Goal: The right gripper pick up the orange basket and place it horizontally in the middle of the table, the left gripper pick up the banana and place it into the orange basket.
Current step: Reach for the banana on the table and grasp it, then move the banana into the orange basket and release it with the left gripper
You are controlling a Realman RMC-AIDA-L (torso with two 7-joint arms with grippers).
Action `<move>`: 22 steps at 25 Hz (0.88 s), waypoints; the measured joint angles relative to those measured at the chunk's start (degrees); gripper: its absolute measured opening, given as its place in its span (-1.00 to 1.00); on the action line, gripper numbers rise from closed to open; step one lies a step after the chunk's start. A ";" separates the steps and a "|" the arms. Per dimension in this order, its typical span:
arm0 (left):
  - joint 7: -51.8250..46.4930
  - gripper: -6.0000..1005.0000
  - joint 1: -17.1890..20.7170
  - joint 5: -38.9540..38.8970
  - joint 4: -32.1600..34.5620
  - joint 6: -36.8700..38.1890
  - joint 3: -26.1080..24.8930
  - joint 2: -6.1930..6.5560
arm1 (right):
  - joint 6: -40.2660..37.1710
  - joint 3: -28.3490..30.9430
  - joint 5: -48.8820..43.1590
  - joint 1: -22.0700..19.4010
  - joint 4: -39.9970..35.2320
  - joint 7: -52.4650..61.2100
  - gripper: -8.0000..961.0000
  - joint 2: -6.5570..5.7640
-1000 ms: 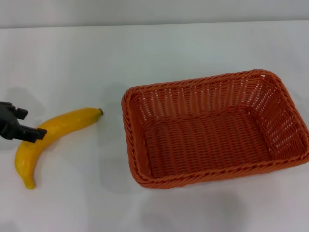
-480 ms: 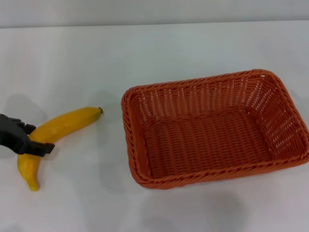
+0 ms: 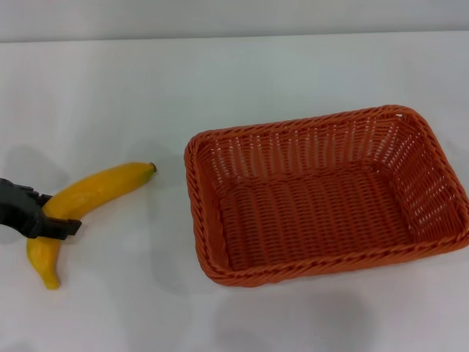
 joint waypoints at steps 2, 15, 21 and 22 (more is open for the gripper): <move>-0.09 0.54 0.00 -0.03 0.01 0.23 -0.16 -0.02 | -0.02 0.00 0.01 -0.09 0.02 0.00 -0.18 -0.02; -0.12 0.05 0.66 -9.18 -4.41 -1.23 -4.30 0.70 | 0.79 0.63 0.09 -0.47 0.12 0.00 -0.18 -0.45; -2.32 0.03 -2.06 -17.90 -14.32 -12.05 -4.18 1.22 | 1.00 0.98 0.78 0.08 0.13 -0.38 -0.17 -0.90; -3.27 0.03 -3.54 -18.87 -15.58 -14.26 -3.97 1.12 | 1.00 0.97 0.79 0.23 0.13 -0.49 -0.17 -0.96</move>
